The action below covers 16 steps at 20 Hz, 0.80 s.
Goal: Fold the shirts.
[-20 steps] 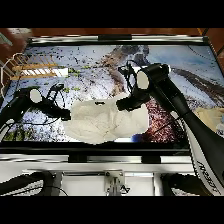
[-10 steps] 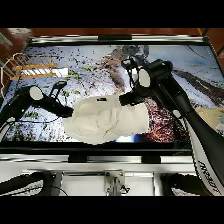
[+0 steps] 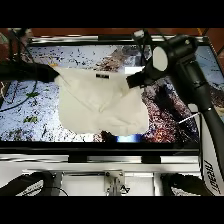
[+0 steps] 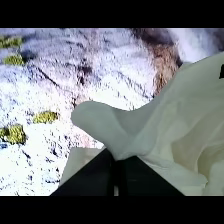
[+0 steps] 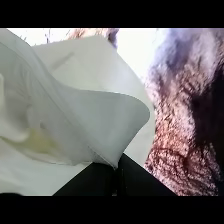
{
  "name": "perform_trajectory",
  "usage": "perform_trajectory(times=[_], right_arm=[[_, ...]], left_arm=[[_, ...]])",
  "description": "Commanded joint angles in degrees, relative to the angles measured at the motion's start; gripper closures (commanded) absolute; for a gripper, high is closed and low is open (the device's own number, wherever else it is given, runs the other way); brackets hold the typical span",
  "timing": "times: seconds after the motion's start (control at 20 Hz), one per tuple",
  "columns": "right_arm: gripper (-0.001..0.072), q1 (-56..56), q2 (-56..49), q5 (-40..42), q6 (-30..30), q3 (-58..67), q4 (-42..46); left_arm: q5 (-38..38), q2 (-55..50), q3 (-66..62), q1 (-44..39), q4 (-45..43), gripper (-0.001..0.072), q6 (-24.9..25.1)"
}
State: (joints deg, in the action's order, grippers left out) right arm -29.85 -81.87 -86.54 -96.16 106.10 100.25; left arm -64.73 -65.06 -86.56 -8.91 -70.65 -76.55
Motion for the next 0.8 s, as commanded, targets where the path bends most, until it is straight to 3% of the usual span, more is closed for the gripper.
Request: perform_trajectory(times=[0.0, 0.1, 0.2, 0.4, 0.6, 0.7, 0.75], right_arm=[[0.0630, -0.09, 0.02, -2.49, -1.33, 7.50, 2.64], [0.0630, -1.03, -0.22, -7.37, -2.84, 7.37, 1.16], [0.0630, -3.67, -1.14, -11.30, -3.23, 7.17, 0.33], [0.0630, -8.37, -4.55, -13.92, -3.65, 4.39, 0.35], [0.0630, -8.90, -6.40, -11.45, -3.23, -1.66, -1.36], [0.0630, -8.90, -6.36, -10.40, -3.28, -1.95, -2.47], [0.0630, -8.90, -6.23, -10.32, -3.41, -1.95, -2.73]], left_arm=[[-6.58, 1.57, -5.16, 0.04, 0.20, 0.0650, -1.64], [-13.33, 1.22, -2.47, -0.39, 0.17, 0.0650, -2.23], [-14.16, 1.25, 3.93, -1.01, 0.17, 0.0650, -3.32], [-5.81, 1.18, 20.44, -1.33, 0.11, 0.0650, -4.76], [-1.55, 1.01, 26.23, -0.22, 0.00, 0.0628, -5.75], [-1.29, 1.11, 25.77, 1.60, -0.02, 0.0385, -5.84], [-1.29, 1.11, 24.96, 3.04, -0.02, 0.0307, -6.23]])
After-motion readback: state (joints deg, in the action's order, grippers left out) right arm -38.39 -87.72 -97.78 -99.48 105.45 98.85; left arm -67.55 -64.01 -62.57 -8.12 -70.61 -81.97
